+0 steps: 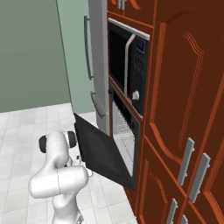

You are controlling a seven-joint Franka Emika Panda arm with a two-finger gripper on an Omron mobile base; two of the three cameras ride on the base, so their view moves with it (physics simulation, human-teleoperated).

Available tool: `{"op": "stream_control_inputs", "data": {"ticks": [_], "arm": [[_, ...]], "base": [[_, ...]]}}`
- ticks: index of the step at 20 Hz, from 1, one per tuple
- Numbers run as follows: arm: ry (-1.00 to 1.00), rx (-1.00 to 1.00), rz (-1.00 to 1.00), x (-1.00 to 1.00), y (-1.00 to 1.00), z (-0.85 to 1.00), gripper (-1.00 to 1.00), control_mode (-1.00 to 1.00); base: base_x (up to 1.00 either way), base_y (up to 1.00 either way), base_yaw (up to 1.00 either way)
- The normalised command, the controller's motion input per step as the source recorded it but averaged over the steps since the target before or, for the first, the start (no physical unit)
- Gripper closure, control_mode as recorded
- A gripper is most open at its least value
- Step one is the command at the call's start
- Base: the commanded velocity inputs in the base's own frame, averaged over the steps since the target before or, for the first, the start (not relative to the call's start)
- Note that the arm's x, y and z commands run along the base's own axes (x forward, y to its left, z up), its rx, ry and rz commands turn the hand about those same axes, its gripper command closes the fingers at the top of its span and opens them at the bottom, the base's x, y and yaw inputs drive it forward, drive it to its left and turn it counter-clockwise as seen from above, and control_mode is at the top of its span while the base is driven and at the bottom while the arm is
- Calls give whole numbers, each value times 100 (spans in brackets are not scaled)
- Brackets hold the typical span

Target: Place the fish on the bottom rack of the oven, and slide the tray back inside. Close the oven door.

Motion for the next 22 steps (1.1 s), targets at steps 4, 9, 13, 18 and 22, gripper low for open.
{"op": "stream_control_inputs", "data": {"ticks": [4, 9, 13, 18, 22], "arm": [[-21, -9, -4, 0, -58, 100, -100, -100], [-7, -4, -1, 4, -75, 91, -100, -100], [-14, 0, -1, 15, -71, 52, -100, -100], [-19, 2, 0, 43, -74, 89, -100, -100], [-24, 7, 0, 65, -59, 100, -100, -100]], "base": [[0, 0, 0], [0, 0, 0], [0, 0, 0], [0, 0, 0], [0, 0, 0]]}}
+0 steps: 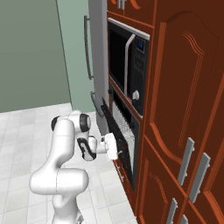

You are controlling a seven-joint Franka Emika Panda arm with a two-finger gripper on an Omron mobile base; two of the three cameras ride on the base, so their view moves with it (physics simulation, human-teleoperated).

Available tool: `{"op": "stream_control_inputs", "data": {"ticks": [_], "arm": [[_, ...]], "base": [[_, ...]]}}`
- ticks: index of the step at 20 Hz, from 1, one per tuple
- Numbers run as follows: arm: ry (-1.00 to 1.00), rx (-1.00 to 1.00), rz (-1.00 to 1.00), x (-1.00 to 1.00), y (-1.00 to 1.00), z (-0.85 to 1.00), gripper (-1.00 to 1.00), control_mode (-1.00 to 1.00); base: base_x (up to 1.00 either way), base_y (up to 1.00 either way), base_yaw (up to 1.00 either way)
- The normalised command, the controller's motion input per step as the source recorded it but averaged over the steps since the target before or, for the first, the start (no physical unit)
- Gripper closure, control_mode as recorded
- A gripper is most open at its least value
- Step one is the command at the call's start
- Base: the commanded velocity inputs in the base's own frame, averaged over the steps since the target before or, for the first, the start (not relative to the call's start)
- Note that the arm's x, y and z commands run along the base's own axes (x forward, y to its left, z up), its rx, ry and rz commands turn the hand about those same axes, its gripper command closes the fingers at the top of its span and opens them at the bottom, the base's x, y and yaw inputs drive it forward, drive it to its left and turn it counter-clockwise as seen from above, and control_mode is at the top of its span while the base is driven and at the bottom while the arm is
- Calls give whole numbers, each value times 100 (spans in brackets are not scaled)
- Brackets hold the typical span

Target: Place the fish on the bottom rack of the oven, and slide the tray back inside. Close the oven door.

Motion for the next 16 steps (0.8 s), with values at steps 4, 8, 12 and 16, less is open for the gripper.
{"op": "stream_control_inputs", "data": {"ticks": [4, 8, 12, 16], "arm": [[-22, 9, 0, 76, -67, 100, -100, -100], [-13, 14, 2, 79, -81, 68, -100, -100], [-1, 19, 6, 86, -97, 36, -100, -100], [0, 22, 12, 54, -82, 14, -100, -100]], "base": [[0, 0, 0], [0, 0, 0], [0, 0, 0], [0, 0, 0]]}}
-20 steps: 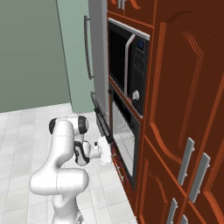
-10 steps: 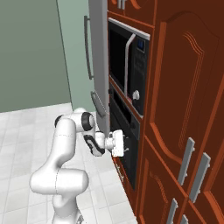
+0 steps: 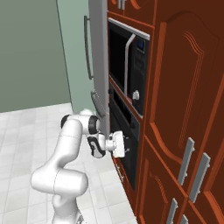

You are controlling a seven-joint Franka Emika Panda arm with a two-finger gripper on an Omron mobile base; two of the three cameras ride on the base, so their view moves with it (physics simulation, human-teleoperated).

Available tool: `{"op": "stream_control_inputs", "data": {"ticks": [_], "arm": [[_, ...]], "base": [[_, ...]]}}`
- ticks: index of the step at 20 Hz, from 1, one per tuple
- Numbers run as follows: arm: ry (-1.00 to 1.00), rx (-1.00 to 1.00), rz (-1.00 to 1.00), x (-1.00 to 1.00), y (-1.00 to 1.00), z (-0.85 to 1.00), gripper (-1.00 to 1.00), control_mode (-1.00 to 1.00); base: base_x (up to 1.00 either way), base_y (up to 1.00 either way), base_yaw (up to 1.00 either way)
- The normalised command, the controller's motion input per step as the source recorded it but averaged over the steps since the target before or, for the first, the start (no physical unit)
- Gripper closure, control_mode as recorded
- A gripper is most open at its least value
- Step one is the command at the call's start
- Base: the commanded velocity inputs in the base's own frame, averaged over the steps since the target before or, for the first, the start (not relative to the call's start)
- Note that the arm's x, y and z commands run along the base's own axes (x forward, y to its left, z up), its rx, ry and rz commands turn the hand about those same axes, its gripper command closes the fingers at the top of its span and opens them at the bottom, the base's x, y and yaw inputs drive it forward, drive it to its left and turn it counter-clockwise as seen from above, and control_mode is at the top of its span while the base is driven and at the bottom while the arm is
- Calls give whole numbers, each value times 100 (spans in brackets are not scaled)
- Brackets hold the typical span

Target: Place the fish on the bottom rack of the oven, and slide the tray back inside. Close the oven door.

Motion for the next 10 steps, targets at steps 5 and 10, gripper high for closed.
{"op": "stream_control_inputs", "data": {"ticks": [5, 10], "arm": [[0, 23, 21, 4, -52, 29, -100, -100], [0, 23, 18, 0, -26, 40, -100, -100]], "base": [[0, 0, 0], [0, 0, 0]]}}
